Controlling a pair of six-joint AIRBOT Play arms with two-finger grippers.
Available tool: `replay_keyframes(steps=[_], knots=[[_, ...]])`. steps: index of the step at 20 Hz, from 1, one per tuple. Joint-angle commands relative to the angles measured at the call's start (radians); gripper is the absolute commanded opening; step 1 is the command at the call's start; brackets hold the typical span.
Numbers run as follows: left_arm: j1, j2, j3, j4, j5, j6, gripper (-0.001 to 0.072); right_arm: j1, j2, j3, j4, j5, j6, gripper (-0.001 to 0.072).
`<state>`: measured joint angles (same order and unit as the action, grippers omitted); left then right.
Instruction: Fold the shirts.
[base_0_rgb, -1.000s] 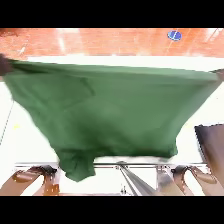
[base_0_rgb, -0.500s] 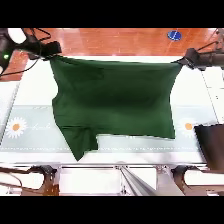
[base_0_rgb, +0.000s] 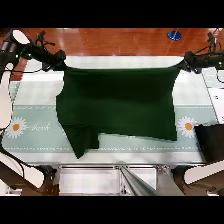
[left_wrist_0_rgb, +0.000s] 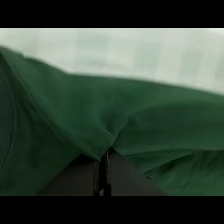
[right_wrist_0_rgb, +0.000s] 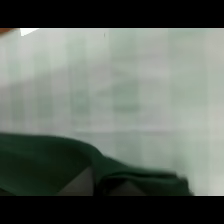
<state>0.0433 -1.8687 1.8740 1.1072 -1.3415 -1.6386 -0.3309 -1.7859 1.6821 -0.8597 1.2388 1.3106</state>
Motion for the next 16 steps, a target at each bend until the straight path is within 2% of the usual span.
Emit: replay_keyframes(steps=[1, 3, 7, 8, 9, 10, 13, 14, 15, 16], knots=[[-0.018, -0.007, -0.06, 0.093, -0.111, 0.057, 0.002, -0.003, -0.006, -0.054, -0.142, 0.177, -0.019, 0.0024], [-0.031, -0.013, -0.12, 0.124, -0.11, 0.029, 0.002, 0.011, -0.006, -0.129, -0.153, 0.17, -0.018, 0.0023], [-0.024, -0.015, -0.151, 0.125, -0.127, 0.029, 0.0021, 0.026, -0.006, -0.213, -0.191, 0.16, -0.01, 0.0024], [-0.022, -0.015, -0.151, 0.125, -0.134, 0.027, 0.0031, 0.026, -0.008, -0.218, -0.199, 0.158, -0.002, 0.0043], [-0.021, -0.015, -0.151, 0.125, -0.151, 0.007, 0.0186, 0.025, -0.008, -0.218, -0.208, 0.153, 0.025, 0.0223], [-0.02, -0.014, -0.149, 0.126, -0.182, 0.005, 0.0514, 0.025, -0.005, -0.217, -0.213, 0.159, 0.05, 0.0412], [0.011, 0.016, -0.143, 0.145, -0.298, 0.011, 0.0504, -0.007, 0.043, -0.214, -0.228, 0.226, 0.044, 0.0406], [0.025, 0.061, -0.186, 0.188, -0.331, -0.027, 0.0504, -0.027, 0.079, -0.231, -0.254, 0.246, 0.041, 0.0406], [0.036, 0.122, -0.248, 0.217, -0.325, -0.04, 0.0504, -0.053, 0.133, -0.28, -0.281, 0.236, 0.039, 0.0406], [0.047, 0.206, -0.341, 0.242, -0.283, -0.002, 0.0504, -0.081, 0.194, -0.349, -0.29, 0.201, 0.03, 0.0406]])
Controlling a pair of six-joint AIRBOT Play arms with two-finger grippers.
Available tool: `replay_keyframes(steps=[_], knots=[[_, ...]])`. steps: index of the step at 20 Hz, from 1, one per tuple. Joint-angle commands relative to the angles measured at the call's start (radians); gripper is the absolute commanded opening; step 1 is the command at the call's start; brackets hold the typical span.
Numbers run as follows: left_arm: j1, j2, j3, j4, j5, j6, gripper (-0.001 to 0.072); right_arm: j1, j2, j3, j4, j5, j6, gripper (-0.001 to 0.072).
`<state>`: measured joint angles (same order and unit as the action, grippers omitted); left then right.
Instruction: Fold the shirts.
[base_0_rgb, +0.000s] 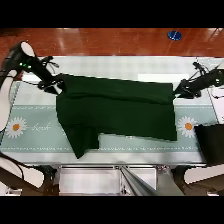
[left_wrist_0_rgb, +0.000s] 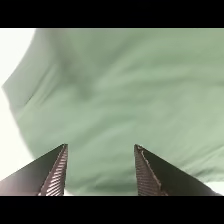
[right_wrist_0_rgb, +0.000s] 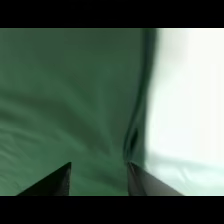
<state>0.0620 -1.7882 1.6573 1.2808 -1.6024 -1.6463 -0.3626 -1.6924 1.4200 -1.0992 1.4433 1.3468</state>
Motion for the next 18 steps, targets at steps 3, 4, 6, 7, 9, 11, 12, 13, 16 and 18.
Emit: replay_keyframes(steps=[3, 4, 6, 7, 9, 11, 12, 13, 16, 18], knots=[[0.116, 0.402, -0.468, 0.105, 0.148, 0.038, 0.0502, -0.135, 0.34, -0.438, 0.066, -0.204, -0.03, 0.0406], [0.181, 0.49, -0.586, 0.075, 0.189, 0.043, 0.0501, -0.154, 0.418, -0.548, 0.142, -0.238, -0.062, 0.0406], [0.332, 0.635, -0.791, -0.113, 0.249, 0.123, 0.0501, -0.164, 0.58, -0.736, 0.298, -0.299, -0.148, 0.0406], [0.397, 0.692, -0.88, -0.216, 0.269, 0.167, 0.0501, -0.164, 0.639, -0.789, 0.351, -0.323, -0.159, 0.0406], [0.476, 0.755, -1.021, -0.313, 0.291, 0.204, 0.0502, -0.164, 0.695, -0.813, 0.376, -0.323, -0.163, 0.0406], [0.47, 0.757, -1.104, -0.313, 0.314, 0.203, 0.0502, -0.176, 0.698, -0.797, 0.401, -0.301, -0.157, 0.0406], [0.446, 0.756, -1.141, -0.316, 0.341, 0.202, 0.0503, -0.188, 0.699, -0.786, 0.422, -0.285, -0.156, 0.0406], [0.411, 0.754, -1.17, -0.318, 0.37, 0.202, 0.0503, -0.208, 0.699, -0.769, 0.448, -0.251, -0.153, 0.0406], [0.299, 0.739, -1.228, -0.327, 0.481, 0.154, 0.0503, -0.299, 0.699, -0.707, 0.465, -0.16, -0.146, 0.0406], [0.219, 0.707, -1.236, -0.333, 0.542, 0.126, 0.0502, -0.396, 0.699, -0.694, 0.444, -0.113, -0.144, 0.0406]])
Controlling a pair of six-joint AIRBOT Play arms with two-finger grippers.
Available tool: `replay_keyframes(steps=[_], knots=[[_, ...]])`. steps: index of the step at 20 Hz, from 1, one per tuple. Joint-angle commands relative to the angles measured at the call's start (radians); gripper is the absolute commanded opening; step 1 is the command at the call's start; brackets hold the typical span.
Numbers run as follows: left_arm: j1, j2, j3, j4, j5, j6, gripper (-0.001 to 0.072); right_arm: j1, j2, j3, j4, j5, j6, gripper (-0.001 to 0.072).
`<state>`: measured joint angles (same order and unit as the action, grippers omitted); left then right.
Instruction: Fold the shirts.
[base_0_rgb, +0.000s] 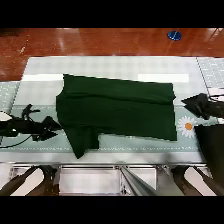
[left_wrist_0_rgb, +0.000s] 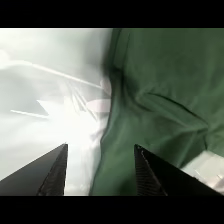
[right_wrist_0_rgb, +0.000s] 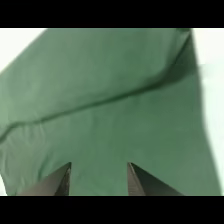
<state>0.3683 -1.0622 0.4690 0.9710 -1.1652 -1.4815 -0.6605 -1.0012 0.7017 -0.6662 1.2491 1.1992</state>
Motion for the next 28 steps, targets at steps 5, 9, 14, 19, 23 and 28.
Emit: replay_keyframes(steps=[5, 9, 14, 19, 23, 28], knots=[[-0.269, -0.126, -0.047, -0.088, 0.184, -0.038, 0.0499, -0.152, 0.008, -0.027, -0.234, 0.085, 0.081, 0.0405], [-0.3, -0.138, -0.015, -0.09, 0.163, -0.006, 0.002, -0.145, 0.008, -0.135, -0.346, 0.083, 0.153, 0.0406], [-0.3, -0.133, 0.04, -0.09, 0.114, 0.015, 0.002, -0.021, 0.006, -0.193, -0.525, 0.126, 0.232, 0.0406], [-0.3, -0.132, 0.044, -0.093, 0.096, 0.016, 0.002, -0.009, -0.045, -0.193, -0.534, 0.129, 0.245, 0.0406], [-0.3, -0.132, 0.047, -0.102, 0.09, 0.016, 0.002, -0.009, -0.118, -0.193, -0.478, 0.092, 0.229, 0.0406], [-0.3, -0.132, 0.104, -0.116, 0.044, 0.016, 0.002, -0.009, -0.194, -0.193, -0.352, 0.021, 0.159, 0.0406]])
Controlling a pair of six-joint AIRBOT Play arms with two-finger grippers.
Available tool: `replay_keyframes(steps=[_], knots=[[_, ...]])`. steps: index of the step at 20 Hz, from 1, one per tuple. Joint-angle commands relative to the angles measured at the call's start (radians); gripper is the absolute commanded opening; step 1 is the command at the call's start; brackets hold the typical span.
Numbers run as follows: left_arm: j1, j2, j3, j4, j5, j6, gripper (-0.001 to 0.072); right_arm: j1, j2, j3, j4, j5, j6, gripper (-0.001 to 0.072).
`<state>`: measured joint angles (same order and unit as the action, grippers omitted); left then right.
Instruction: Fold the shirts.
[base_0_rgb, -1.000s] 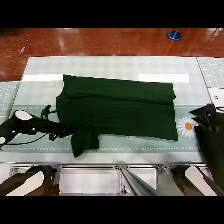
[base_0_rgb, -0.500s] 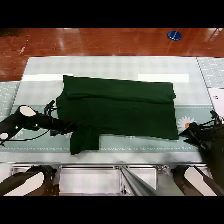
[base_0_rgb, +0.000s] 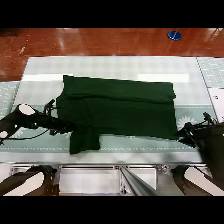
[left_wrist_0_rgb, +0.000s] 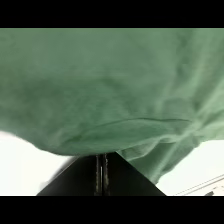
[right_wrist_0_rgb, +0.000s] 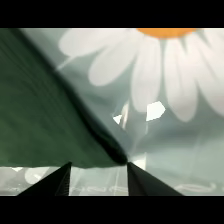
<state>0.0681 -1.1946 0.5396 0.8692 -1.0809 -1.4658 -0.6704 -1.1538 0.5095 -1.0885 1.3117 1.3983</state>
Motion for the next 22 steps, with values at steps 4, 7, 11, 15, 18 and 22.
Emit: replay_keyframes(steps=[4, 7, 11, 15, 18, 22], knots=[[0.0, 0.001, 0.093, -0.014, -0.05, -0.005, 0.002, 0.002, -0.083, -0.001, 0.108, -0.073, -0.058, 0.0405], [0.0, 0.001, 0.095, -0.014, -0.051, -0.004, 0.002, 0.001, -0.096, -0.001, 0.248, -0.073, -0.159, 0.0162], [0.016, 0.0, 0.127, -0.01, -0.07, 0.0, 0.002, 0.001, -0.096, 0.027, 0.349, -0.048, -0.251, 0.0024], [0.068, -0.031, 0.297, -0.01, -0.11, 0.008, 0.002, 0.043, -0.099, 0.171, 0.346, -0.037, -0.229, 0.0023], [0.069, -0.154, 0.488, -0.01, -0.156, 0.006, 0.002, 0.161, -0.169, 0.339, 0.321, -0.066, -0.175, 0.0024], [0.082, -0.348, 0.788, -0.01, -0.276, -0.022, 0.002, 0.205, -0.286, 0.579, 0.268, -0.088, -0.068, 0.0024]])
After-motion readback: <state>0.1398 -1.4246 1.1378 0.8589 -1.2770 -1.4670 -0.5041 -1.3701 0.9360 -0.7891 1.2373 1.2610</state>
